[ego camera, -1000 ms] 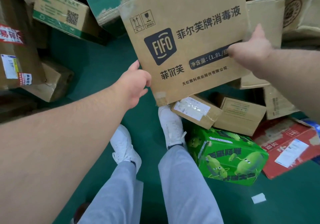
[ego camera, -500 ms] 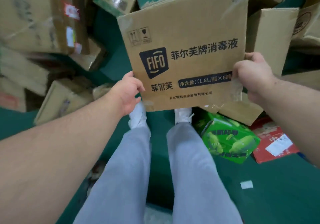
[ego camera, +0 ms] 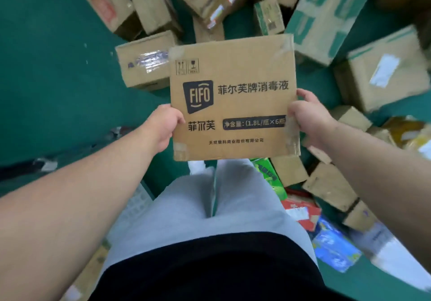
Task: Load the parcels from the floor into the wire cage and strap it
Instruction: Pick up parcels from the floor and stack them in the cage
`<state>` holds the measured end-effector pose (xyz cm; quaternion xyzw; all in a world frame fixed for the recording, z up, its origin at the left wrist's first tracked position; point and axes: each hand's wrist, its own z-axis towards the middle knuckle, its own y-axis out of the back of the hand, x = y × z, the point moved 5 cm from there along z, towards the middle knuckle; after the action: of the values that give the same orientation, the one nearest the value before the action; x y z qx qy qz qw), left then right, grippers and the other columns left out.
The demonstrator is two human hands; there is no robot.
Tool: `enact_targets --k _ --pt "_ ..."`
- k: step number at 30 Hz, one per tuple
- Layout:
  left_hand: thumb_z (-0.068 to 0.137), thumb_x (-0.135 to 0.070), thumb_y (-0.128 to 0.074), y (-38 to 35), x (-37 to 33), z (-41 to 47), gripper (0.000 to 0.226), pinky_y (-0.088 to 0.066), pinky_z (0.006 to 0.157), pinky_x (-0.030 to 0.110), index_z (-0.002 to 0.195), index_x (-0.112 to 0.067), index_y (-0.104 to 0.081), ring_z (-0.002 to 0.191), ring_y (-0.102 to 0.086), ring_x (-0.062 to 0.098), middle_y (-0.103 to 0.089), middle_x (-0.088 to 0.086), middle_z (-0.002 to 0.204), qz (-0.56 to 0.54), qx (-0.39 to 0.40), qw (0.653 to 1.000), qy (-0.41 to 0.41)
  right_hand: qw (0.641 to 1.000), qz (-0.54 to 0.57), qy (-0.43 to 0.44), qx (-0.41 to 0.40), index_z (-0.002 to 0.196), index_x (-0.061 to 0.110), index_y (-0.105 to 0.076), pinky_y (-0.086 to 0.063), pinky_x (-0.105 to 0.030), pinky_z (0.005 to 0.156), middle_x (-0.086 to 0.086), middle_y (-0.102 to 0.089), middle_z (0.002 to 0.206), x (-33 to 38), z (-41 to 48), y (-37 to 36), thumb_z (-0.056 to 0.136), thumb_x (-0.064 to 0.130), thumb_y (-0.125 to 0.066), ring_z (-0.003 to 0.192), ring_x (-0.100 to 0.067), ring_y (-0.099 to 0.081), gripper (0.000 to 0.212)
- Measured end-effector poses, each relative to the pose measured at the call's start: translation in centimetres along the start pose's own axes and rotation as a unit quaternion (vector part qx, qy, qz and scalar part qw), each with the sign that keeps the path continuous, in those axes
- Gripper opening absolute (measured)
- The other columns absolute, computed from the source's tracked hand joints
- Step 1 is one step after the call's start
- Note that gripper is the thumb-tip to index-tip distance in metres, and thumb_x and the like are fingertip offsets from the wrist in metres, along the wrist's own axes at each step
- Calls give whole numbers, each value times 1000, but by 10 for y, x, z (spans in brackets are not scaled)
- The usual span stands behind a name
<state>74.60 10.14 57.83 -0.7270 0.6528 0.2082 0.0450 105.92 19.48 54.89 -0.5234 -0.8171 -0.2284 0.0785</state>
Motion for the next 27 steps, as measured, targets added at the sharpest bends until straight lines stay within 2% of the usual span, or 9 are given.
enact_targets --k 4,7,10,13,18,20,22,24,27 --pt "85 5 -44 51 63 -48 25 -38 70 32 90 -16 -57 89 -62 19 -71 1 92 -104 -47 993 11 994 -86 46 45 143 34 -50 -56 -38 86 6 -68 114 37 -55 -49 82 14 -55 103 -18 -66 65" --pt "83 0 -46 74 123 -78 25 -40 77 32 98 -15 -58 92 -58 21 -68 3 98 -191 -56 980 18 986 -137 81 58 141 31 -51 -52 -33 72 4 -69 114 48 -89 -94 86 14 -56 95 -16 -67 58" --pt "80 -2 -46 86 195 -108 27 -38 103 40 101 -16 -56 100 -52 24 -61 3 101 -305 -70 949 26 971 -193 129 61 136 28 -54 -57 -42 87 2 -70 111 46 -127 -147 89 15 -55 95 -19 -68 49" --pt "81 -4 -45 98 264 -146 20 -34 109 45 90 -18 -57 101 -53 24 -62 2 98 -396 -91 914 21 951 -249 166 73 131 28 -53 -58 -51 93 2 -70 107 34 -175 -205 91 18 -54 95 -22 -70 41" --pt "83 -6 -44 125 386 -222 15 -39 86 39 80 -21 -46 84 -48 20 -53 0 84 -534 -161 830 18 905 -330 235 132 114 25 -60 -59 -49 90 -2 -71 104 -18 -270 -308 83 11 -57 94 -25 -71 34" --pt "86 -4 -41 131 424 -248 20 -38 69 33 74 -20 -41 71 -47 16 -48 -1 72 -575 -194 795 20 879 -365 257 164 126 19 -59 -57 -37 81 -1 -68 101 -42 -310 -341 88 6 -56 87 -19 -67 40" --pt "86 -1 -38 135 455 -272 25 -37 60 29 69 -19 -38 60 -48 14 -47 -3 62 -607 -214 765 20 855 -400 277 179 130 20 -54 -49 -32 83 1 -61 101 -64 -339 -367 92 5 -55 81 -11 -57 40" --pt "84 1 -38 137 479 -288 26 -40 56 27 67 -19 -38 57 -51 15 -49 -3 57 -638 -230 734 21 833 -431 286 197 113 22 -52 -46 -34 91 -1 -61 101 -83 -365 -385 92 4 -54 81 -11 -54 28" --pt "81 1 -39 140 502 -300 26 -44 54 25 64 -18 -43 54 -53 18 -51 0 58 -690 -246 680 30 806 -467 290 220 104 25 -60 -55 -47 96 -5 -72 111 -93 -383 -409 83 8 -56 97 -23 -67 27"
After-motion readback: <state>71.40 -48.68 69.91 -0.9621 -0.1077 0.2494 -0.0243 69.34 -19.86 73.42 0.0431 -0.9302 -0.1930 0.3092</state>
